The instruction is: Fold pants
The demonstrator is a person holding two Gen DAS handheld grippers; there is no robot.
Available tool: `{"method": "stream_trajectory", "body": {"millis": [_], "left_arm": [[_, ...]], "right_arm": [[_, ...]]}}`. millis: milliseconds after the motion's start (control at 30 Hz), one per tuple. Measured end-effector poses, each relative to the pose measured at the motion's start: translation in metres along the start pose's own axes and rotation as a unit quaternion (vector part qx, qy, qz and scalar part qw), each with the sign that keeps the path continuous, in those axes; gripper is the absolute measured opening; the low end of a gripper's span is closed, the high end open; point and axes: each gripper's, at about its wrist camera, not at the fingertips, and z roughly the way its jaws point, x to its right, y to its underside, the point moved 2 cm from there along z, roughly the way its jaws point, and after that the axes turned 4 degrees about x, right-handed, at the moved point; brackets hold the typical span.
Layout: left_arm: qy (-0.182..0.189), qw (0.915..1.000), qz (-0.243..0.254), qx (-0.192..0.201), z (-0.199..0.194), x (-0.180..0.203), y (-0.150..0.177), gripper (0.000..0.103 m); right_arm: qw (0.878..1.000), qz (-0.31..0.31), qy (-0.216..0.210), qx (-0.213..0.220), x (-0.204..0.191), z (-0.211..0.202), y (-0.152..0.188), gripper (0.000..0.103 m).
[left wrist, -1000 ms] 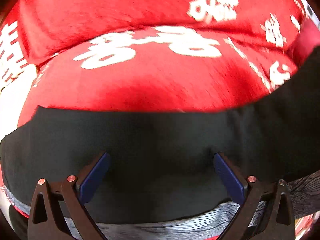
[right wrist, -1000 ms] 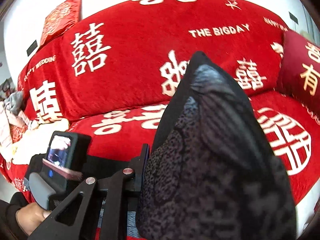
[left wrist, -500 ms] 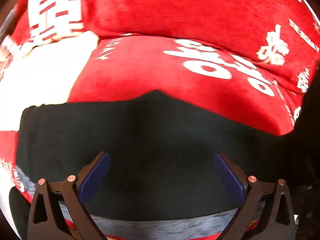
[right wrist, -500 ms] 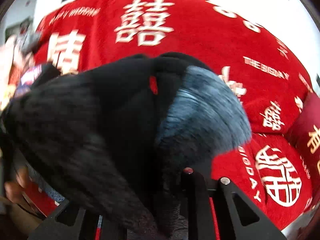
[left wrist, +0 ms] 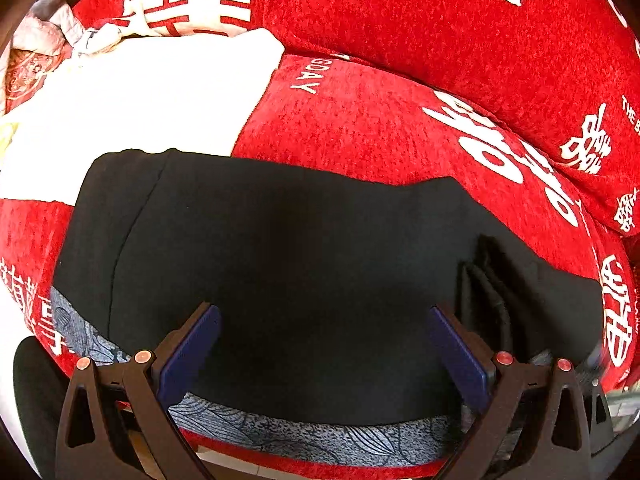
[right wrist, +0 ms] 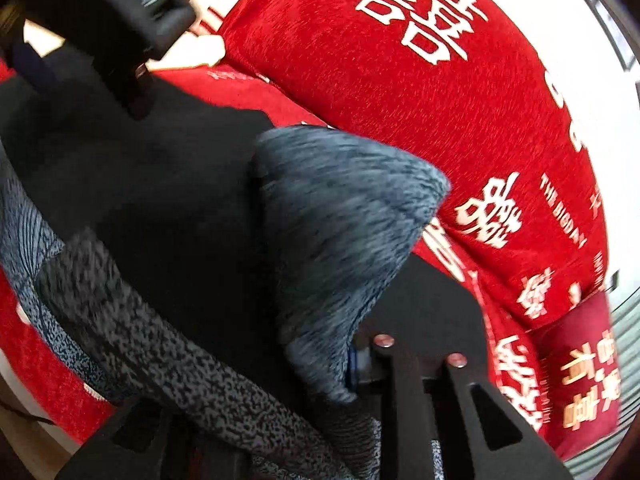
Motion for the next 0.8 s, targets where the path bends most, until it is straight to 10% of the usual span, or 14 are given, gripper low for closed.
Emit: {"method": "stream_trajectory", "body": {"millis": [100,367,667,800], "left_arm": [[0.004,0.9999,0.009,0.010,-0.007,0.006,-0.002,0.103],[0.016,0.9989,0.035,0.026,-0.029,0.027,-0.001,0.103],[-0.014,0.9869,0.161,0.004,-0.020,0.095,0.035,0.103],[-0.022,0.9864,0.157,-0.043,0.006,0.085,0.054,0.103]], "right_arm": [[1.000,-0.004,0.005,0.005,0.001,-0.019,0.000,0.081],[0.975,0.149,-0.163,0.031,0.077,-0.079,0.007,0.085],[0.886,0.382,-0.253,-0.070,0.163,-0.015,0.091,0.087],[0.895,0.359,-0.252,-0.081,0.144,-0.014,0.105,0.087]]}}
